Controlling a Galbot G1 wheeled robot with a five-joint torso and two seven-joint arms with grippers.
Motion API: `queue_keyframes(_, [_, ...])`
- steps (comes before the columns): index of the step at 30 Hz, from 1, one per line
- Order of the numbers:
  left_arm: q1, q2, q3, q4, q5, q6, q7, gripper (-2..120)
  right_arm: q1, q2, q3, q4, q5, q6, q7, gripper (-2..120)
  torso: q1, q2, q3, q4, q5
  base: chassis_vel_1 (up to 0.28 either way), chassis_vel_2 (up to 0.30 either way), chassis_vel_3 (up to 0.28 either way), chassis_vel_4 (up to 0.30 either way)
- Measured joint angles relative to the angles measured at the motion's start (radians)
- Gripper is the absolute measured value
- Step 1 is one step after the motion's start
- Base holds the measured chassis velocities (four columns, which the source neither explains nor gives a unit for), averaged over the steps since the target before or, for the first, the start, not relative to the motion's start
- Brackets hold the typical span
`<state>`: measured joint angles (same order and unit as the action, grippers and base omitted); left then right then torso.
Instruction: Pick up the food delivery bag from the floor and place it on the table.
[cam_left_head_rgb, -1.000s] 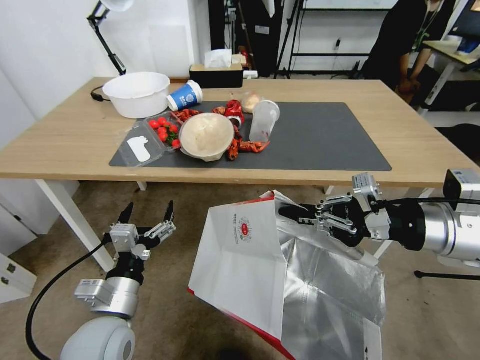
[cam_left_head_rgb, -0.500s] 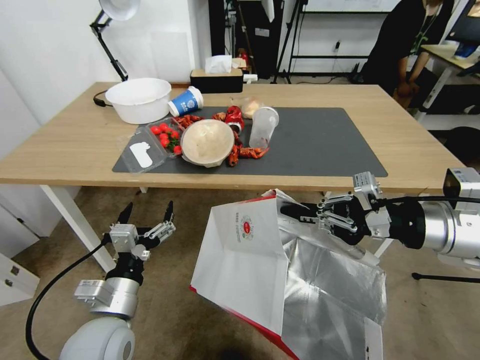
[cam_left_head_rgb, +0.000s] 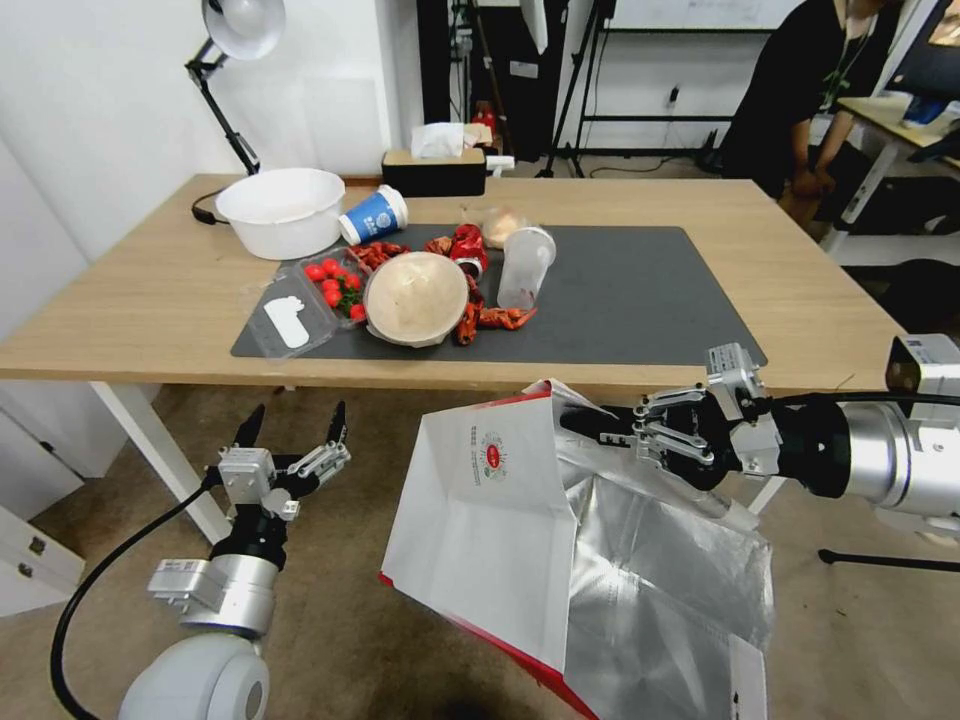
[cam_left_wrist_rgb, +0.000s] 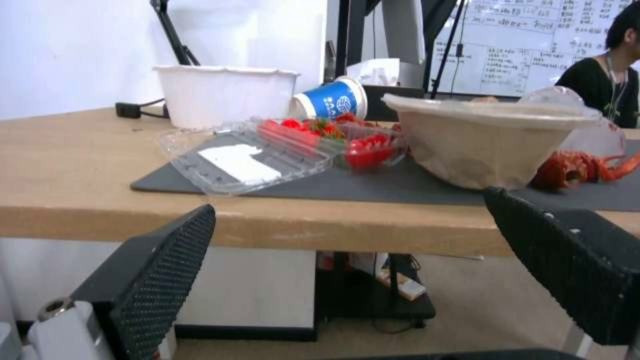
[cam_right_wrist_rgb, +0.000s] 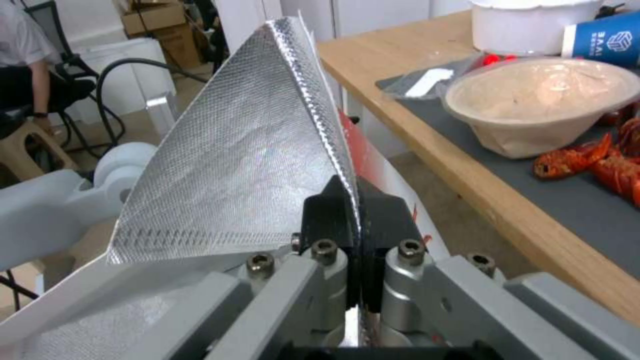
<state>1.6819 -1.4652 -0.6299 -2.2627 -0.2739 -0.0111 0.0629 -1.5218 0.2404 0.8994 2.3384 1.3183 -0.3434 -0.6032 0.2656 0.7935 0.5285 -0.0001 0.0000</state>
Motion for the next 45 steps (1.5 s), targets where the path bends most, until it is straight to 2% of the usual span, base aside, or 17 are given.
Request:
queue_keyframes(22, [0.007, -0.001, -0.003, -0.011, -0.001, -0.003, -0.001, 100, -0.001, 0.004, 0.004, 0.010, 0.000, 0.000, 0.002, 0, 0.040, 0.093, 0.054, 0.0000, 0.0000, 0.000, 0.000, 0.000, 0.000])
queue_keyframes(45, [0.013, -0.001, -0.004, -0.016, -0.001, -0.007, -0.002, 100, -0.001, 0.004, 0.007, 0.013, 0.001, 0.000, 0.003, 0, 0.090, 0.208, 0.118, 0.0000, 0.0000, 0.000, 0.000, 0.000, 0.000])
